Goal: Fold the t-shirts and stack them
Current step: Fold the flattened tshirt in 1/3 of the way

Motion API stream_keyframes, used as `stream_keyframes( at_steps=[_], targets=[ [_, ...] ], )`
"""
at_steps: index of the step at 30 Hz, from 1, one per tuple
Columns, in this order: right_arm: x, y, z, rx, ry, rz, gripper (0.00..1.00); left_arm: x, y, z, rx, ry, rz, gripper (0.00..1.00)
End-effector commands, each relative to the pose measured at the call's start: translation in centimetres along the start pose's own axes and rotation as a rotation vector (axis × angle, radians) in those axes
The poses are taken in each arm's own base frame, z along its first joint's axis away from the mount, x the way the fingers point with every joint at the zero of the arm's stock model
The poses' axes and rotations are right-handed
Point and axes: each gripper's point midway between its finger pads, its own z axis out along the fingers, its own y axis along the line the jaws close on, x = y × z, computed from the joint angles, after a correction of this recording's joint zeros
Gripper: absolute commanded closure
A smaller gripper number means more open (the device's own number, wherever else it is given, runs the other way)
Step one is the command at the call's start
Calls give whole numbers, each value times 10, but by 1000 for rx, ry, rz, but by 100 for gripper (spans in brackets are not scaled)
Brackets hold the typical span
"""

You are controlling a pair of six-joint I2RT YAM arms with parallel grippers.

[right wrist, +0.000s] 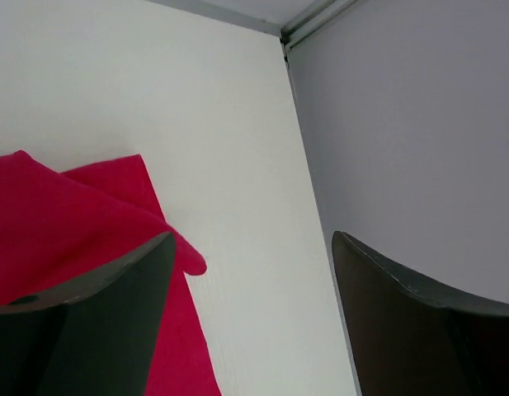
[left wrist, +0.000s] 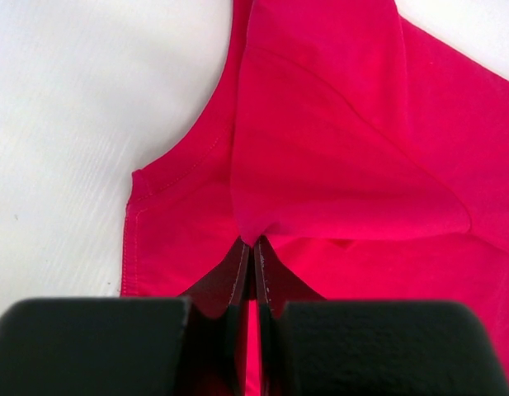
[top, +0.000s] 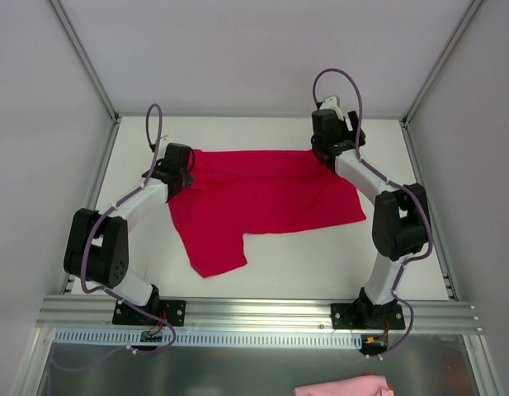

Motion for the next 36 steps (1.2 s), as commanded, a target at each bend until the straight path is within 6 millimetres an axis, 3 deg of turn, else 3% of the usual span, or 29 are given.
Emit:
stream_keyframes(
  at_steps=[1,2,3,4,5,7,11,13,14,15,19,21,27,36],
  targets=[
    [-2,-40,-13,27,63,171,19,-10,1,-13,11,-36,-30,100],
    [-12,-31,-8,-93,74,297,24,-11,1,-14,11,-39,-31,100],
    [5,-20,-13,-182,161,273,26,-10,1,-14,10,-38,-30,100],
    [2,-7,-16,-274,187,306,27,-11,1,-15,15,-39,-29,100],
    [-3,-3,-15,-299,208,337,31,-11,0,-15,20,-40,-30,100],
    [5,7,-19,-352,262,303,38,-10,-2,-15,29,-35,-30,100],
    [21,23,-10,-407,368,317,38,-8,-3,-16,37,-28,-27,100],
    [17,32,-6,-463,390,336,37,-7,-2,-16,37,-30,-29,100],
    [30,42,0,-473,441,306,37,-4,-1,-15,35,-25,-29,100],
    [21,42,3,-479,431,312,36,-3,0,-15,35,-23,-31,100],
    [31,51,27,-472,503,321,34,5,0,-10,37,-2,-32,100],
    [45,58,39,-453,556,312,35,11,2,-6,32,9,-28,100],
    [49,66,66,-433,547,304,38,15,2,-6,42,10,-27,100],
    [47,77,83,-491,530,389,41,23,6,-10,50,18,-38,100]
  ],
)
